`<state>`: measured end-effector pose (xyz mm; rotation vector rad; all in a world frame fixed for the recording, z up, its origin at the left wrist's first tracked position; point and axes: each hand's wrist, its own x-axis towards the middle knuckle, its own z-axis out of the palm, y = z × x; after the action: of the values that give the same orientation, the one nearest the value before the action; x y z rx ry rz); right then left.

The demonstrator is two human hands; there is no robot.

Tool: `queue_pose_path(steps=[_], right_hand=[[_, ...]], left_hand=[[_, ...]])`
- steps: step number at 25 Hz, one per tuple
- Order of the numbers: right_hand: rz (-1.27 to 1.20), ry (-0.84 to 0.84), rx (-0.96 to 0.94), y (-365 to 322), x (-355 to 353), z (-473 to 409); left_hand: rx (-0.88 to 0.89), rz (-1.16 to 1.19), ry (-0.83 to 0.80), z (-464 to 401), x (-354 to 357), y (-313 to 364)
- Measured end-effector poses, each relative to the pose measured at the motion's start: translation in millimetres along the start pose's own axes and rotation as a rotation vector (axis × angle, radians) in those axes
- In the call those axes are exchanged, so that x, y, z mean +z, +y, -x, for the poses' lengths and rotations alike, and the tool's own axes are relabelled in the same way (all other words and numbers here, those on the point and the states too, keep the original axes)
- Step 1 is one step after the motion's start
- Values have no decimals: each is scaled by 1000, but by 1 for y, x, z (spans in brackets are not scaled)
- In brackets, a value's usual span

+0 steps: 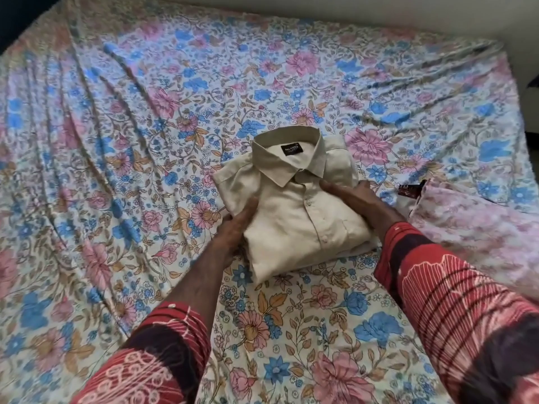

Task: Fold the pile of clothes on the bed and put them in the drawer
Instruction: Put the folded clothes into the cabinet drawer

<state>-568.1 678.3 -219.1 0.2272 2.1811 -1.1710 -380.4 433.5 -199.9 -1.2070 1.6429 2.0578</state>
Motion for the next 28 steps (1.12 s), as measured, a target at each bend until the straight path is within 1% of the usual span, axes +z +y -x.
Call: queue_pose_path(steps=[2,4,7,10,12,13,15,17,18,20,22,24,26,28], right_hand=[[-26,9,-26,3,2,-1],[-81,-32,-36,4,0,5],[-99,-101,-10,6,-2,9],[-154,-137,13,4,-3,10],[-182,-219,45,8,-6,13],[-207,-289,66,10,-6,23],[-295,-398,86,26,-5,38],[-320,-384,108,42,-3,58],[-326,-351,91,46,-2,70],[-371,-346,66,46,2,96],[-396,-384,98,43,12,123],[-423,-452,148,42,27,149],[-403,-497,181,43,47,173],[-365,-538,161,40,73,196]], left_hand=[[16,25,-53,-13,3,-2],[37,75,-126,-19,10,-1],[71,93,-168,-23,18,7],[55,197,-211,-27,20,9],[43,287,-218,-27,25,6],[45,325,-223,-26,27,2],[54,370,-181,-29,24,-11],[83,396,-156,-11,23,-21],[86,429,-180,-1,23,-27],[79,480,-221,23,21,-40],[82,518,-198,50,9,-52],[92,537,-131,81,-8,-65],[86,567,-112,113,-31,-80],[66,596,-65,150,-59,-96]])
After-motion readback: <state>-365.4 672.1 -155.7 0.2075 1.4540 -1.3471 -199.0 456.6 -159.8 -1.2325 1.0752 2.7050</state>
